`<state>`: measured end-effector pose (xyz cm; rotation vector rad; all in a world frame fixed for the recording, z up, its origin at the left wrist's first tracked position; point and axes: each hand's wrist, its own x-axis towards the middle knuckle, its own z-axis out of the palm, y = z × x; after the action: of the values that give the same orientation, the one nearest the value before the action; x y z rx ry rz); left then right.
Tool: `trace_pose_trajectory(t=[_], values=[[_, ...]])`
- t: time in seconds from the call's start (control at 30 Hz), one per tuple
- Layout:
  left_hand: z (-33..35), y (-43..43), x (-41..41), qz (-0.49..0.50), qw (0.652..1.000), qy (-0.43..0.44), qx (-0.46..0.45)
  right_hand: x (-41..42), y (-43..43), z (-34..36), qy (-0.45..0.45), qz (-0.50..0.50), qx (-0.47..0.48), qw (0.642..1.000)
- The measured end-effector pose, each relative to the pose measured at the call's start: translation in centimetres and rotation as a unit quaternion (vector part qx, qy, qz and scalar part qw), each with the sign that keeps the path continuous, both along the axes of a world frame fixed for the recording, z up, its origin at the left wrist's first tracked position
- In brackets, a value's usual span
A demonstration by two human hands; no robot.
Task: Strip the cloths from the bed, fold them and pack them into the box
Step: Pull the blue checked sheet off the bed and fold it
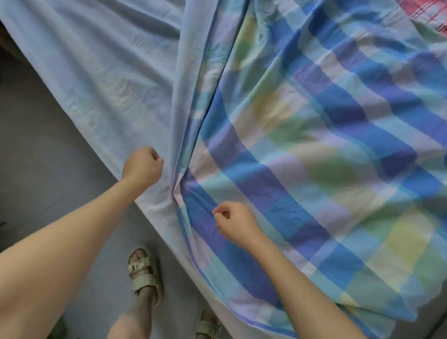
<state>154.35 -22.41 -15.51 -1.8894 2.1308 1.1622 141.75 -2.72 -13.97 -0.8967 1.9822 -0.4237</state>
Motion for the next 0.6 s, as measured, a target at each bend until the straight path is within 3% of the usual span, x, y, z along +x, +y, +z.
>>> trace_pose_trajectory(t=[0.3,0.43,0.53,0.6], values=[[1.3,-15.0,0.0,-0.012,0.995,0.095,0.012,-2.8,-21.2,-0.4,0.107,-0.182,-0.051,0.976],[2.1,-20.6,0.5,-0.058,0.992,0.106,0.020,-5.2,-28.2,-2.0,0.211,-0.254,0.002,0.944],[2.3,-24.5,2.3,-0.107,0.987,0.106,0.048,-6.3,-31.5,-3.0,0.244,-0.325,0.042,0.913],[2.7,-27.0,3.2,-0.130,0.984,0.112,0.051,-6.2,-32.6,-2.3,0.257,-0.370,0.020,0.892]])
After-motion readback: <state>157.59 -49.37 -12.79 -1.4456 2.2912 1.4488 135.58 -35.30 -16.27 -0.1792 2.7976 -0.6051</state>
